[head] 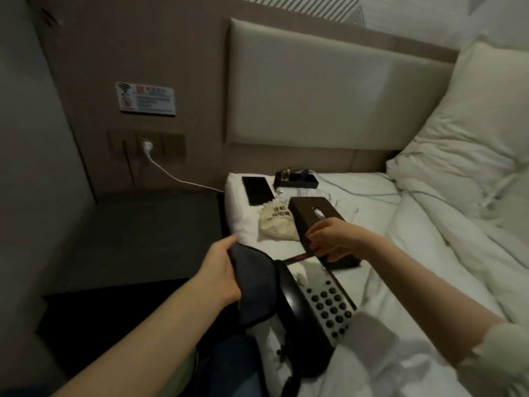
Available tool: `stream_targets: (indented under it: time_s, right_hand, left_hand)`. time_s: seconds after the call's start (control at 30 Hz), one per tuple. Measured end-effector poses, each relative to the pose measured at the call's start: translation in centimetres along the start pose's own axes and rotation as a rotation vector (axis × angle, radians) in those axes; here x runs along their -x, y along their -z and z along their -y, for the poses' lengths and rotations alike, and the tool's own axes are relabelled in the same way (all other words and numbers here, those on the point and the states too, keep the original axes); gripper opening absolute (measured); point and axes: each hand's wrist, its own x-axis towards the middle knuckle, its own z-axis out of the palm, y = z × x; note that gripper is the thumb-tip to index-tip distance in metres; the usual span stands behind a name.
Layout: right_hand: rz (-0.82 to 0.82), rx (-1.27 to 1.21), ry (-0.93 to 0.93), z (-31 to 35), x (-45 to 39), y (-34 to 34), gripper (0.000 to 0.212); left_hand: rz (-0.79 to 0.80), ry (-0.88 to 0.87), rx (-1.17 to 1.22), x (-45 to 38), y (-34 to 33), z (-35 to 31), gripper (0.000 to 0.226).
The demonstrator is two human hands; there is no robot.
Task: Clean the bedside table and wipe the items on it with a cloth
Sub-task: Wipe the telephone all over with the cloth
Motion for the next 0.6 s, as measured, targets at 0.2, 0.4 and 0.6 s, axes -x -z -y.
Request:
stream_targets:
  time_s: [0.2,0.4,0.6]
  right_hand:
    - [0.056,0.205,-0.109,-4.9,0.5,0.0,0.025]
    - [0.067,0.259,-0.187,-7.1,-0.6,-1.1,0.043]
    - [0.120,0.095,-0.271,-7.7,-1.6,-2.4,0.051]
  left_hand:
    - [-0.190,-0.037,-0.011,-3.0,-1.2,4.8,0.040]
    - [-0.241,0.000,0.015,-3.4,-1.8,6.1,0.022]
    - [-0.243,0.050,-0.081,-3.8,-1.6,6.6,0.028]
